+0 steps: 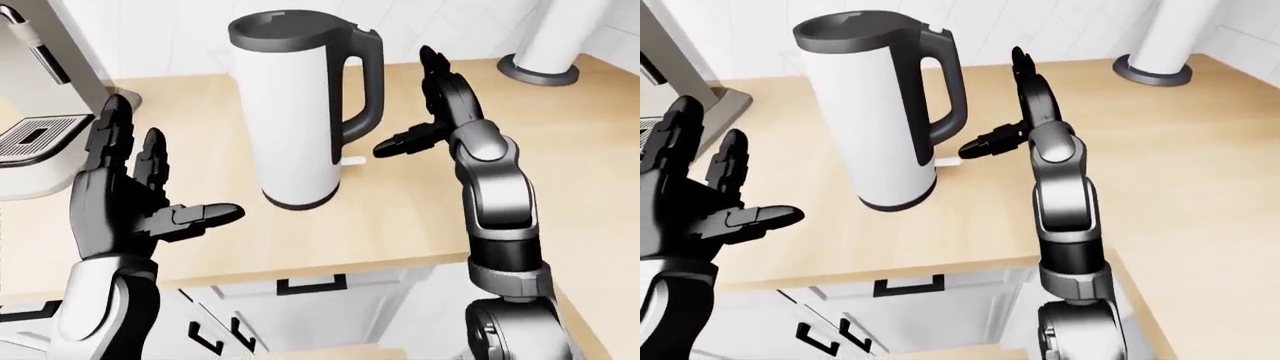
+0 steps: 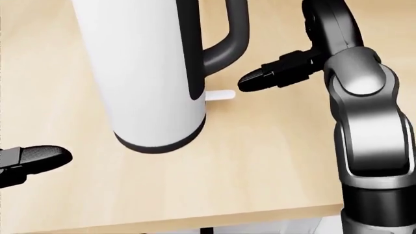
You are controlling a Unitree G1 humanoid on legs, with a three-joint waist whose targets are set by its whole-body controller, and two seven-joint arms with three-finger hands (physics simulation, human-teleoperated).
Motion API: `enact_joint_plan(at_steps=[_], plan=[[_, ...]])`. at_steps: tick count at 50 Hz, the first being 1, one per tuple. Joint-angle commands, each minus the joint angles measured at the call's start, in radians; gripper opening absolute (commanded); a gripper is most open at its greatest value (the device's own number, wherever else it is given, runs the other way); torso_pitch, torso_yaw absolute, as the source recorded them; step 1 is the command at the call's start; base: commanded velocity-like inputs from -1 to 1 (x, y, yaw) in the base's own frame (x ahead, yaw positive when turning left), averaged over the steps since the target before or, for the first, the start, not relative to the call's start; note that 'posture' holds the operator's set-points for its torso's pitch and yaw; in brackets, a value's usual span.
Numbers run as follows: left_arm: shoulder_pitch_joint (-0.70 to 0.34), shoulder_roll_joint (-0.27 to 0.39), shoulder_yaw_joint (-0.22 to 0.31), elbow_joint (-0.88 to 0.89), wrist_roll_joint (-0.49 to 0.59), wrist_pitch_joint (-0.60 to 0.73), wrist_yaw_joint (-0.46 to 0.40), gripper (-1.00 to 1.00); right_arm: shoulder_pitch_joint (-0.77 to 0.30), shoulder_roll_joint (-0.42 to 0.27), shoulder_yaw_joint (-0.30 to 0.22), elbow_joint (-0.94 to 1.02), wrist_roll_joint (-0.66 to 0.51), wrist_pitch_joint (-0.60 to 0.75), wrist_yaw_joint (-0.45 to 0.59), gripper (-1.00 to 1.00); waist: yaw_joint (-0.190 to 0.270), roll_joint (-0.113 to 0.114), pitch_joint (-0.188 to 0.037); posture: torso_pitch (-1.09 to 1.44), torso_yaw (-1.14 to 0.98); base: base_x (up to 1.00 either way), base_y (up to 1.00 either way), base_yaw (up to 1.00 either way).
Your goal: Press down the lever to turn on the electric kettle.
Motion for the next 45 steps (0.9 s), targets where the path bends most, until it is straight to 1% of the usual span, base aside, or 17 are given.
enact_joint_plan(at_steps=[1,21,37,45], plan=[[-0.017,0.008,0.006,-0.028,0.0,-0.03,-0.004,1.0,-0.045,-0.008,-0.007,-0.013,-0.002,-0.044,-0.009,1.0,-0.001,0.002,-0.023,0.0,0.0,0.0,0.0,0.0],[-0.014,0.007,0.007,-0.027,0.003,-0.032,-0.006,1.0,-0.176,0.004,0.009,0.262,0.01,-0.179,-0.021,1.0,-0.002,0.006,-0.025,0.0,0.0,0.0,0.0,0.0],[-0.015,0.009,0.011,-0.021,0.001,-0.037,-0.007,1.0,-0.229,0.019,0.018,0.426,0.014,-0.272,-0.027,1.0,-0.003,0.008,-0.025,0.0,0.0,0.0,0.0,0.0],[-0.021,0.012,0.012,-0.012,0.0,-0.039,-0.005,1.0,-0.242,0.027,0.019,0.468,0.018,-0.301,-0.031,1.0,-0.003,0.009,-0.025,0.0,0.0,0.0,0.0,0.0]])
